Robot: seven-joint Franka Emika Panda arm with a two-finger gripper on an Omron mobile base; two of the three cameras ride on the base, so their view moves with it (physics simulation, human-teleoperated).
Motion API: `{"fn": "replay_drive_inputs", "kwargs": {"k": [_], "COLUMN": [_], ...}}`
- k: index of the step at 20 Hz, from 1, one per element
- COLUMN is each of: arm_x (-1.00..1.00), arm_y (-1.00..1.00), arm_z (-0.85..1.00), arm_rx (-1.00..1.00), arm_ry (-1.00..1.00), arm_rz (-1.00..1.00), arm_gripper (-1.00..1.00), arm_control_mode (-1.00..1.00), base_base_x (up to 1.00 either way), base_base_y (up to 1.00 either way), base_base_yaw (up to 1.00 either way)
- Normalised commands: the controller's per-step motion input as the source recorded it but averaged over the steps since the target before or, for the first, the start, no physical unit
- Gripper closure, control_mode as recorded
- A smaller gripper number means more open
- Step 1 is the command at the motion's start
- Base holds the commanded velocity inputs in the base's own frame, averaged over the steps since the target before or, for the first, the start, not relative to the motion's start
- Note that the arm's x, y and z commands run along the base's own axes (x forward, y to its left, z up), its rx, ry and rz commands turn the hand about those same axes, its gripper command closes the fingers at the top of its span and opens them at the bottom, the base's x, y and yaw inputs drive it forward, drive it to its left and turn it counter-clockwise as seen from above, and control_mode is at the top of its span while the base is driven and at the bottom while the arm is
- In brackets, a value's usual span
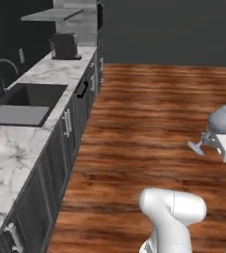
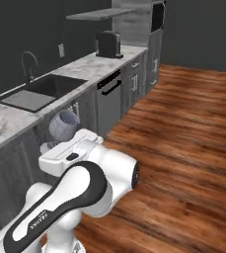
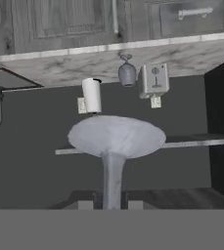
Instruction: Retrieve the wine glasses from the counter and place one next to each plate.
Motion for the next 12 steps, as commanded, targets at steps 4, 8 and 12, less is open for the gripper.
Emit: {"fn": "replay_drive_inputs", "kwargs": {"k": [4, 8, 12], "arm_x": [0.0, 0.0, 0.0], "arm_y": [0.0, 0.0, 0.0], "arm_z": [0.0, 0.0, 0.0], "arm_rx": [0.0, 0.0, 0.0], "arm_ry": [0.0, 0.0, 0.0], "arm_rz": [0.0, 0.0, 0.0], "arm_gripper": [1.0, 1.0, 1.0], "arm_control_mode": [1.0, 1.0, 1.0], "base_base_x": [0.0, 0.0, 0.1], "base_base_y": [0.17, 0.04, -0.14], "base_base_yaw": [-0.96, -0.97, -0.82]}}
